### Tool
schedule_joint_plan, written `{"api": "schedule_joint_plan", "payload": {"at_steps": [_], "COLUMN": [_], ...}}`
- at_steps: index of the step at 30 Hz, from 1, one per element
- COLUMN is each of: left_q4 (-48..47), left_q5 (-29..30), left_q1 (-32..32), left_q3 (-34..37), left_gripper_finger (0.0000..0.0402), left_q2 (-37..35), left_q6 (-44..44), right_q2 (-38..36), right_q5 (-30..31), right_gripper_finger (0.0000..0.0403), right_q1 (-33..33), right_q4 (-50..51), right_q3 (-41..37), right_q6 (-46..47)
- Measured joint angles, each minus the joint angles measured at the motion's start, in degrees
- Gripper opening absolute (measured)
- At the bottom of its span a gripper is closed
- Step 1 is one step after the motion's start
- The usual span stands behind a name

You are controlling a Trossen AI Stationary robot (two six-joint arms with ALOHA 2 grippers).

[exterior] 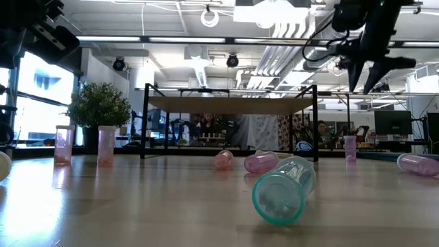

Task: Pick and place medicine bottles onto shelf by color
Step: Put the top right purple pill bottle on the shelf

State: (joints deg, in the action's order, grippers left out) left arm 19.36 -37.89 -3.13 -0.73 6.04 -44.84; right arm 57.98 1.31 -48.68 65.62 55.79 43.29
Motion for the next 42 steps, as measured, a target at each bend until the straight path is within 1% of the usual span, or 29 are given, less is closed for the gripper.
{"api": "schedule_joint_plan", "payload": {"at_steps": [3,9,14,18,22,25,34,42], "left_q4": [0.00,0.00,0.00,0.00,0.00,-0.02,0.00,-0.02], "left_q5": [0.00,0.00,0.00,0.00,0.00,0.00,0.00,0.00], "left_q1": [0.02,0.00,0.00,0.02,0.02,0.00,0.00,0.00], "left_q3": [0.02,0.00,0.02,0.01,0.02,0.00,0.02,0.02], "left_gripper_finger": [0.0019,0.0019,0.0019,0.0019,0.0019,0.0019,0.0019,0.0019], "left_q2": [0.00,0.00,-0.02,0.00,-0.02,0.00,0.00,0.00], "left_q6": [-0.02,0.00,-0.07,-0.03,-0.02,-0.05,0.00,-0.02], "right_q2": [0.24,0.88,1.70,2.51,3.91,5.58,11.43,14.91], "right_q5": [-0.90,-0.11,-0.29,0.57,1.19,1.18,0.92,0.71], "right_gripper_finger": [0.0144,0.0144,0.0144,0.0152,0.0170,0.0179,0.0181,0.0181], "right_q1": [-0.53,-0.57,-0.57,-0.57,-0.57,-0.57,-0.57,-0.57], "right_q4": [-3.38,-5.96,-11.10,-12.50,-13.89,-14.05,-14.07,-14.12], "right_q3": [-2.69,-6.65,-9.08,-9.48,-9.48,-9.48,-9.48,-9.48], "right_q6": [0.83,2.85,3.19,3.21,3.24,5.27,7.72,7.88]}}
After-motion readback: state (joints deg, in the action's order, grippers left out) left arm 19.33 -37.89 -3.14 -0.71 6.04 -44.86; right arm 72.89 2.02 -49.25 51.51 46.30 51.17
